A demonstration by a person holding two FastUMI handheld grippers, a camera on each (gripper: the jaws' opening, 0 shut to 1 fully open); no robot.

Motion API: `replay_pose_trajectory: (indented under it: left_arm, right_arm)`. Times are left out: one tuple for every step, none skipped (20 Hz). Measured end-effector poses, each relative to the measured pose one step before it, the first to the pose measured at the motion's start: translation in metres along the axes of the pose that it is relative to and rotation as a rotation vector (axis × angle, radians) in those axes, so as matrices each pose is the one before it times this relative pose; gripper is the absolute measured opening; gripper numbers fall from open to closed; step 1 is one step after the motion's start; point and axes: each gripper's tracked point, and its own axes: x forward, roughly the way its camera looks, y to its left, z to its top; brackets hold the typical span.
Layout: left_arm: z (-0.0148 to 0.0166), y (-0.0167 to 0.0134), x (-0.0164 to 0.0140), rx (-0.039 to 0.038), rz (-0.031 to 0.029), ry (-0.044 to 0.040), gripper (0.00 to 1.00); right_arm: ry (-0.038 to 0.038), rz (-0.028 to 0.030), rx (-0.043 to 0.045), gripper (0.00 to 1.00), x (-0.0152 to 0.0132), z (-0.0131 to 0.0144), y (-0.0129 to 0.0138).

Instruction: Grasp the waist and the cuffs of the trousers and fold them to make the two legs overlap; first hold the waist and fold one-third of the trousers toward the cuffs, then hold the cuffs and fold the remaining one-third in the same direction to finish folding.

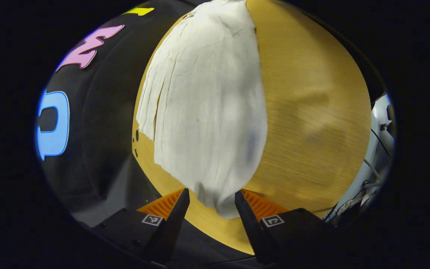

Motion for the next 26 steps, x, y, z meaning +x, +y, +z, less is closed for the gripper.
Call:
replay_pose_trajectory:
  left_arm:
    - [0.00272, 0.00499, 0.00494, 0.00063, -0.02152, -0.00359, 0.80]
    - [0.00047, 0.00791, 0.00978, -0.00022, -0.02931, -0.00003, 0.77]
    - [0.00450, 0.00262, 0.00582, -0.00352, -0.02341, -0.00282, 0.74]
    - [-0.00237, 0.00201, 0.00252, -0.00498, -0.02671, -0.00030, 0.65]
    - [0.00086, -0.00203, 0.00276, -0.01319, -0.03345, 0.00119, 0.62]
    - [-0.00108, -0.00138, -0.00005, -0.01103, -0.01801, 0.00392, 0.51]
    - [0.00053, 0.00030, 0.00086, -0.00382, -0.00595, 0.00144, 0.36]
    - [-0.00027, -0.00018, 0.00236, -0.00607, -0.00278, 0.00571, 0.41]
    - [0.00178, -0.00137, 0.00138, -0.01552, 0.01084, 0.01031, 0.28]
    - [0.00103, 0.00067, 0.00120, -0.02017, 0.02353, 0.00668, 0.13]
    - [0.00110, 0.00149, -0.00192, -0.01226, 0.03480, 0.00319, 0.10]
    - [-0.00196, -0.00005, 0.00193, -0.00994, 0.02738, 0.00276, 0.07]
    - [0.00027, -0.00060, 0.00093, 0.00565, 0.01811, 0.00710, 0.07]
    - [-0.00030, 0.00111, -0.00051, 0.00521, 0.01663, 0.00715, 0.05]
    - [-0.00061, 0.00074, -0.00055, -0.00778, 0.01693, 0.00793, 0.05]
    - [-0.00120, -0.00048, -0.00007, -0.02262, 0.01007, 0.00584, 0.05]
    - [-0.00002, -0.00069, -0.00043, -0.02168, 0.00475, 0.00779, 0.05]
    - [-0.00012, 0.00057, -0.00123, -0.01947, -0.00066, 0.00940, 0.06]
    - [0.00090, 0.00590, -0.00287, -0.01230, 0.02307, 0.00742, 0.06]
    - [0.00139, 0.00608, -0.00601, -0.03841, 0.02929, -0.00802, 0.05]
    - [0.00225, 0.00360, -0.00229, -0.05126, 0.01679, -0.00167, 0.05]
    - [0.00194, 0.00605, -0.00385, -0.03377, 0.02047, -0.00459, 0.06]
    - [0.00253, 0.00538, -0.00155, -0.01239, 0.01463, -0.00014, 0.06]
    - [0.00227, 0.00625, -0.00141, 0.00564, 0.01408, -0.00701, 0.06]
    - [0.00398, 0.00549, 0.00065, 0.01423, 0.00852, -0.00969, 0.06]
    - [0.00463, 0.00575, -0.00008, 0.01716, 0.00722, -0.00929, 0.05]
  right_arm:
    - [0.00183, -0.00053, -0.00111, 0.05, 0.00080, -0.00057, -0.00078]
    - [0.00057, -0.00115, -0.00206, 0.05, 0.00000, 0.00074, 0.00010]
    - [0.00123, -0.00179, -0.00241, 0.05, -0.00053, 0.00013, -0.00011]
    - [0.00042, -0.00128, -0.00246, 0.05, 0.00079, -0.00091, -0.00052]
    - [0.00084, -0.00163, -0.00201, 0.05, 0.00036, 0.00041, -0.00061]
    - [0.00057, -0.00089, -0.00062, 0.05, 0.00014, -0.00041, 0.00016]
    - [0.00080, -0.00014, 0.00260, 0.05, -0.00033, 0.00004, -0.00008]
    - [-0.00043, -0.00131, 0.00288, 0.05, 0.00067, 0.00007, -0.00044]
    - [-0.00135, -0.00479, 0.00453, 0.05, -0.00012, 0.00010, -0.00048]
    - [-0.00005, -0.00548, 0.00575, 0.05, -0.00064, 0.00069, -0.00039]
    - [0.00089, -0.00549, 0.00787, 0.05, -0.00011, 0.00025, -0.00043]
    - [0.00063, -0.00289, 0.00551, 0.05, 0.00112, -0.00086, -0.00061]
    - [0.00136, -0.00068, 0.00287, 0.05, 0.00045, -0.00022, -0.00020]
    - [0.00152, -0.00319, -0.00008, 0.05, 0.00006, -0.00048, -0.00103]
    - [0.00710, -0.00683, -0.00193, 0.05, 0.00023, -0.00141, -0.00150]
    - [0.00977, -0.00772, 0.00462, 0.05, 0.00045, -0.00240, -0.00024]
    - [0.00186, -0.01122, 0.00903, 0.05, -0.00116, 0.00016, -0.00164]
    - [-0.00049, -0.01801, 0.00813, 0.05, -0.00176, 0.00006, -0.00367]
    - [-0.00483, -0.02516, 0.00755, 0.05, -0.00290, 0.00091, -0.00604]
    - [-0.00585, -0.02901, 0.01257, 0.05, -0.00392, 0.00079, -0.00695]
    - [-0.00549, -0.02070, 0.01602, 0.05, -0.00296, 0.00132, -0.00539]
    - [-0.00462, -0.01609, 0.01409, 0.05, -0.00155, 0.00186, -0.00476]
    - [-0.00256, -0.01344, 0.00909, 0.05, 0.00020, -0.00033, -0.00638]
    - [-0.00252, -0.01040, 0.00503, 0.05, -0.00088, 0.00041, -0.00530]
    - [-0.00713, -0.01089, 0.00069, 0.05, -0.00114, 0.00142, -0.00489]
    - [-0.00858, -0.00629, -0.00809, 0.05, 0.00079, 0.00203, -0.00450]
